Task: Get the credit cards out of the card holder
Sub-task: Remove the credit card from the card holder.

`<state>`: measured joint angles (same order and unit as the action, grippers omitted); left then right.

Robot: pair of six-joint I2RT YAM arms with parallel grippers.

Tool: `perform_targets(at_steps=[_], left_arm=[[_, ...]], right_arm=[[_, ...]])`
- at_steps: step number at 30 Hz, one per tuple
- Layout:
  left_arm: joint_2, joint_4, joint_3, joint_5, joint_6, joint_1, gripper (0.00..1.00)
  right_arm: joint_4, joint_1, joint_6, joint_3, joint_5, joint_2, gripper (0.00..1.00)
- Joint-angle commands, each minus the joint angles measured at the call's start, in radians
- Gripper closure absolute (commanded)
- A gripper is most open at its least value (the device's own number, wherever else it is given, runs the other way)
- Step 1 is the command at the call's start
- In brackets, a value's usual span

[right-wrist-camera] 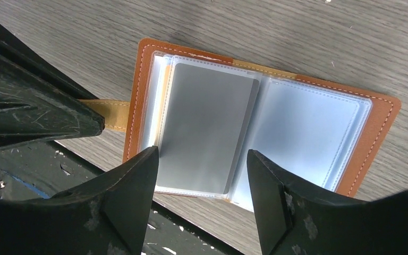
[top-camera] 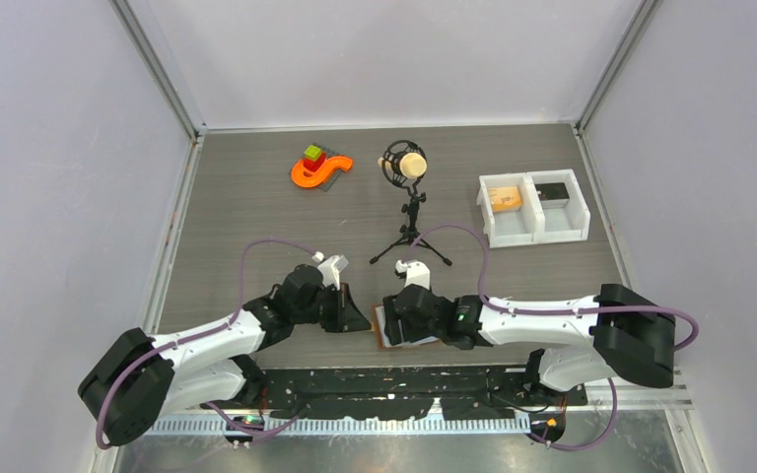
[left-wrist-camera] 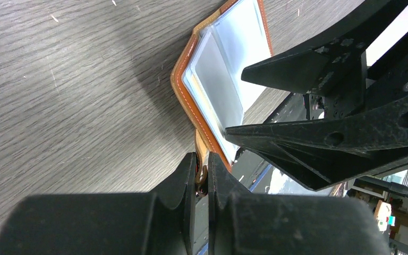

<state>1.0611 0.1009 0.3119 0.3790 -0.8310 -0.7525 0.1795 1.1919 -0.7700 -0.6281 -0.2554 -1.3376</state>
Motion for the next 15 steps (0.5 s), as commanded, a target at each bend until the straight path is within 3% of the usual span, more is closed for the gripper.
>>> perform_targets(at_steps=[1, 15], left_arm=[[-0.001, 0.039, 0.009, 0.025, 0.000, -0.001, 1.00], [0.001, 0.036, 0.012, 0.028, 0.000, -0.001, 1.00]], right_arm=[[-0.026, 0.005, -0.008, -0.002, -0.004, -0.015, 0.32], [0.159, 0.019, -0.013, -0.057, -0.164, 0.012, 0.36]])
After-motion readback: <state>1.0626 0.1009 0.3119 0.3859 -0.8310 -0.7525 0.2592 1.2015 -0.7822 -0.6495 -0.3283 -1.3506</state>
